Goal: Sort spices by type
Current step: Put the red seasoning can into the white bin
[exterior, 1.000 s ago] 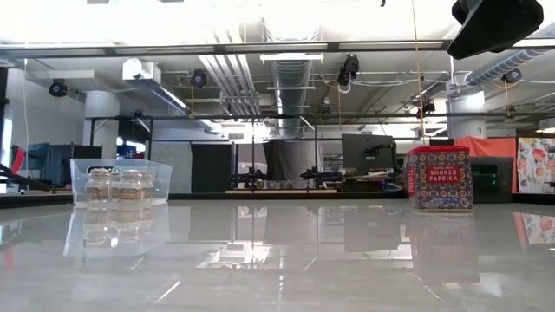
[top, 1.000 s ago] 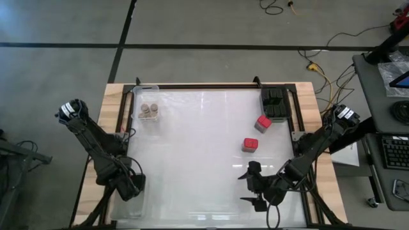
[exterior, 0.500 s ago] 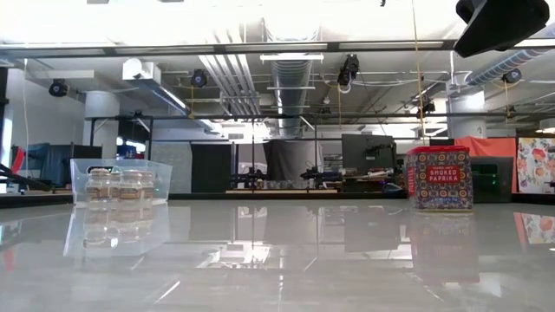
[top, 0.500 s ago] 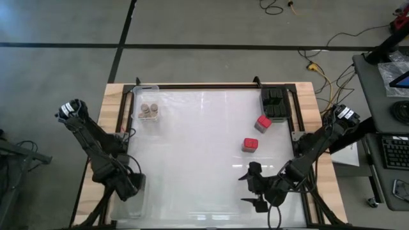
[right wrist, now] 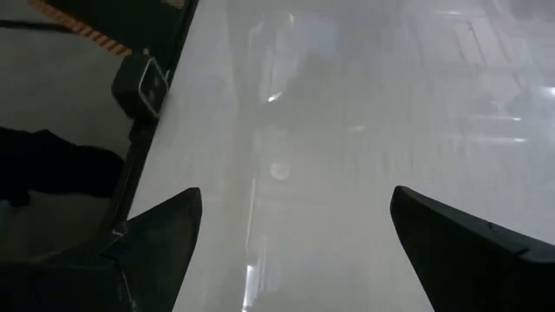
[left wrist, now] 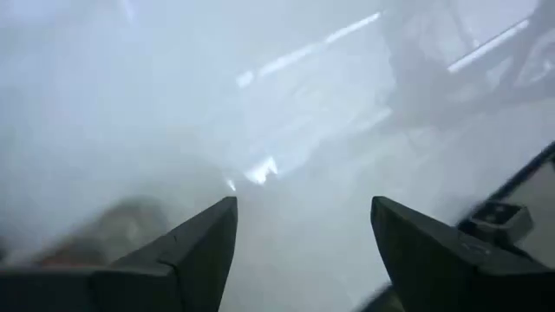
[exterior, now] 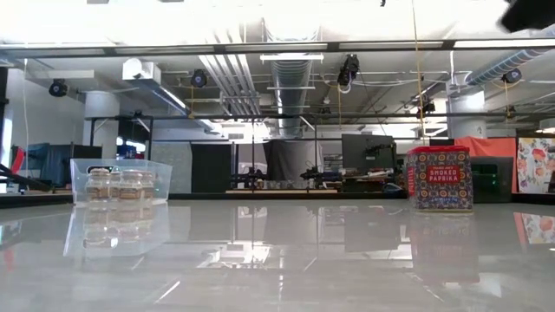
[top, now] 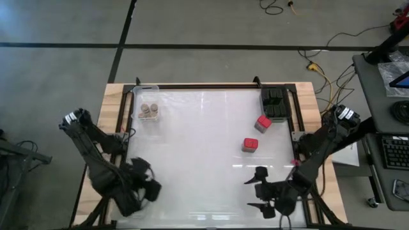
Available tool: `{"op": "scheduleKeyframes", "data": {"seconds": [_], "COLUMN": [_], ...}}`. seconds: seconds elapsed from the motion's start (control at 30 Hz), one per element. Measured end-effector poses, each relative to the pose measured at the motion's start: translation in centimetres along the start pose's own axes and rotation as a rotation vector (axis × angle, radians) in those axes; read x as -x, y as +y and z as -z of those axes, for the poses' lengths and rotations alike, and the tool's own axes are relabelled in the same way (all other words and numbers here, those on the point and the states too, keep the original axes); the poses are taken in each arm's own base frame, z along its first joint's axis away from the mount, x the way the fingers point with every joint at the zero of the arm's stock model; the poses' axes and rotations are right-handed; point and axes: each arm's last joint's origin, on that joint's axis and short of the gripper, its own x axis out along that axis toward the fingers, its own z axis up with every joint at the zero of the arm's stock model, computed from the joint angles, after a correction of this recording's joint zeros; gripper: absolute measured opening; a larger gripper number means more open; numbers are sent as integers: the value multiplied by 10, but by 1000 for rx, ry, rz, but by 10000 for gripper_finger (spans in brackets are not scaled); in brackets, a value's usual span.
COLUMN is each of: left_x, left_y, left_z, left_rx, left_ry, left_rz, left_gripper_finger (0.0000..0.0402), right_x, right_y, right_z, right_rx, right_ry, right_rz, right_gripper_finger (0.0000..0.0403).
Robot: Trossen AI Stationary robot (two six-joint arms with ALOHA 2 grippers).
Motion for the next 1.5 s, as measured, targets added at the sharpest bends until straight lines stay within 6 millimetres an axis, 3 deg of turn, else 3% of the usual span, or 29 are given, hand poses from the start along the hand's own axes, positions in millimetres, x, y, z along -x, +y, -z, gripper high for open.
{"op": "scheduleKeyframes", "data": {"seconds": [0.13, 0.27, 0.47, 0.63, 0.77, 0.93, 1.27, 1.37, 1.5], "left_x": [-27, -66, -126, -159, -189, -225, -249, -263, -277], "left_y": [-47, -101, -176, -209, -217, -215, -208, -198, -186], "left_z": [-6, -26, -75, -122, -161, -185, -223, -242, -258], "left_rx": [-213, -467, -842, -1025, -1061, -1079, -1115, -1088, -1067], "left_ry": [-122, -234, -293, -249, -296, -293, -448, -444, -470], "left_rz": [-34, -94, -77, -20, -8, 184, 261, 357, 355], "left_gripper_finger": [249, 249, 249, 249, 249, 249, 255, 258, 258], "right_x": [18, 37, 46, 46, 47, 46, 42, 41, 41], "right_y": [8, 7, 5, 5, 6, 5, -8, -12, -17], "right_z": [5, 6, 22, 37, 40, 41, 47, 46, 44], "right_rx": [1, -17, -49, -106, -113, -103, -41, -38, -42], "right_ry": [66, 140, 211, 244, 246, 247, 290, 297, 303], "right_rz": [54, 160, 224, 232, 229, 234, 312, 341, 356], "right_gripper_finger": [364, 364, 364, 364, 364, 364, 364, 364, 364]}}
